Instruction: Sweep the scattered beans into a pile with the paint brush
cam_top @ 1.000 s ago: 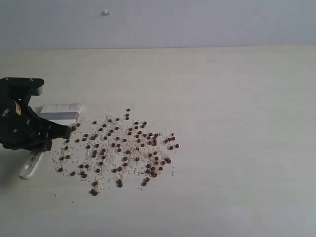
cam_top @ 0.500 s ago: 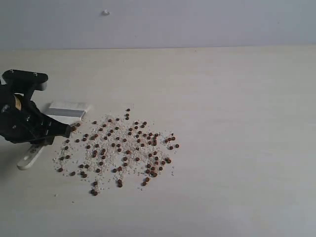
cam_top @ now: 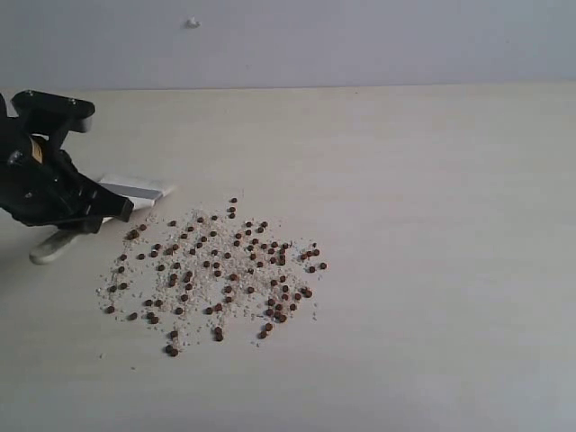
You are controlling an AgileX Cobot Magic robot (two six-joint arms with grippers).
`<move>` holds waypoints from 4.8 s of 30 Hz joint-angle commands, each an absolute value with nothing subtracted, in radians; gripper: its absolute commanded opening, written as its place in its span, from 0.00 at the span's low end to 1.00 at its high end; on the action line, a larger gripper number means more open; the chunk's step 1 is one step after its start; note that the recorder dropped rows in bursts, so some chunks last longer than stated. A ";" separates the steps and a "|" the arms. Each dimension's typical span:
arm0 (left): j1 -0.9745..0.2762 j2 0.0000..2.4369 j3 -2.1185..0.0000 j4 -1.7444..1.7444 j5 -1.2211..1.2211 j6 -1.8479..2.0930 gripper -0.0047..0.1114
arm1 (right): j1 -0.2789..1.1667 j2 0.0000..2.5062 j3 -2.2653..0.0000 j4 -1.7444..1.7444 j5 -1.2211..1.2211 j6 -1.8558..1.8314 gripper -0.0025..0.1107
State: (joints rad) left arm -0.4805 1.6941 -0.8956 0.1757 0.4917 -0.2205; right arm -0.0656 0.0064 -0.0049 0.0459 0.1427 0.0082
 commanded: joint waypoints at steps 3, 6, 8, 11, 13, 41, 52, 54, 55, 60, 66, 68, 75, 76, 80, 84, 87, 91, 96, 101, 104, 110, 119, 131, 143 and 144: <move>-0.476 1.683 -0.953 0.170 0.457 -0.212 0.04 | -0.064 0.000 0.000 0.047 -0.082 0.026 0.02; -0.476 1.683 -0.984 0.170 0.484 -0.197 0.04 | -0.064 0.000 0.000 0.217 -0.235 0.225 0.02; -0.476 1.683 -0.993 0.170 0.499 -0.186 0.04 | -0.064 0.000 0.000 0.264 -0.256 0.345 0.02; -0.476 1.683 -0.995 0.170 0.504 -0.161 0.04 | -0.064 0.000 0.000 0.215 -0.274 0.505 0.02; -0.476 1.683 -0.995 0.170 0.502 -0.159 0.04 | -0.064 0.000 0.000 0.081 -0.341 0.614 0.02; -0.476 1.683 -1.082 0.161 0.551 -0.132 0.04 | 0.409 1.969 -0.917 -1.138 -0.980 0.276 0.26; -0.476 1.683 -1.084 0.141 0.544 -0.132 0.04 | 0.565 2.239 -1.296 -1.064 -0.832 0.272 0.50; -0.476 1.683 -1.084 0.136 0.541 -0.132 0.04 | 0.581 2.277 -1.347 -1.053 -0.832 0.272 0.52; -0.476 1.681 -1.084 0.136 0.539 -0.132 0.04 | 0.585 2.291 -1.368 -1.045 -0.831 0.272 0.53; -0.476 1.669 -1.084 0.122 0.537 -0.128 0.04 | 0.593 2.355 -1.430 -0.980 -0.810 0.272 0.54; -0.478 1.657 -1.084 0.085 0.537 -0.108 0.04 | 0.593 2.404 -1.475 -0.939 -0.835 0.263 0.54; -0.478 1.657 -1.084 0.080 0.537 -0.108 0.04 | 0.593 2.416 -1.490 -0.941 -0.865 0.256 0.54; -0.478 1.657 -1.084 0.066 0.540 -0.108 0.04 | 0.593 2.445 -1.538 -0.941 -0.877 0.256 0.54; -0.478 1.657 -1.084 0.064 0.540 -0.108 0.04 | 0.593 2.449 -1.545 -0.941 -0.877 0.256 0.54; -0.478 1.653 -1.084 0.056 0.538 -0.108 0.04 | 0.593 2.460 -1.567 -0.951 -0.881 0.256 0.54; -0.478 1.654 -1.084 0.033 0.536 -0.091 0.04 | 0.593 2.459 -1.566 -0.983 -0.881 0.251 0.54; -0.478 1.654 -1.084 0.007 0.530 -0.068 0.04 | 0.593 2.459 -1.566 -0.986 -0.881 0.248 0.54; -0.478 1.654 -1.084 -0.043 0.526 -0.018 0.04 | 0.604 2.459 -1.566 -0.986 -0.885 0.248 0.54; -0.478 1.654 -1.084 -0.112 0.526 0.044 0.04 | 0.619 2.459 -1.573 -0.986 -0.885 0.208 0.54; -0.478 1.654 -1.084 -0.200 0.521 0.126 0.04 | 0.628 2.459 -1.575 -0.960 -0.867 0.210 0.53; -0.478 1.654 -1.084 -0.217 0.521 0.145 0.04 | 0.628 2.459 -1.575 -0.960 -0.856 0.210 0.51; -0.478 1.654 -1.084 -0.231 0.519 0.155 0.04 | 0.628 2.459 -1.575 -0.956 -0.855 0.210 0.44; -0.478 1.654 -1.084 -0.233 0.505 0.156 0.04 | 0.628 2.459 -1.575 -0.936 -0.855 0.214 0.05; -0.478 1.654 -1.084 -0.244 0.483 0.167 0.39 | 0.628 2.459 -1.575 -0.933 -0.855 0.216 0.02; -0.478 1.595 -1.054 -0.237 0.261 0.216 0.65 | 0.628 2.459 -1.575 -0.915 -0.855 0.328 0.02; -0.478 1.573 -1.035 -0.237 0.204 0.225 0.64 | 0.628 2.457 -1.575 -0.915 -0.855 0.328 0.02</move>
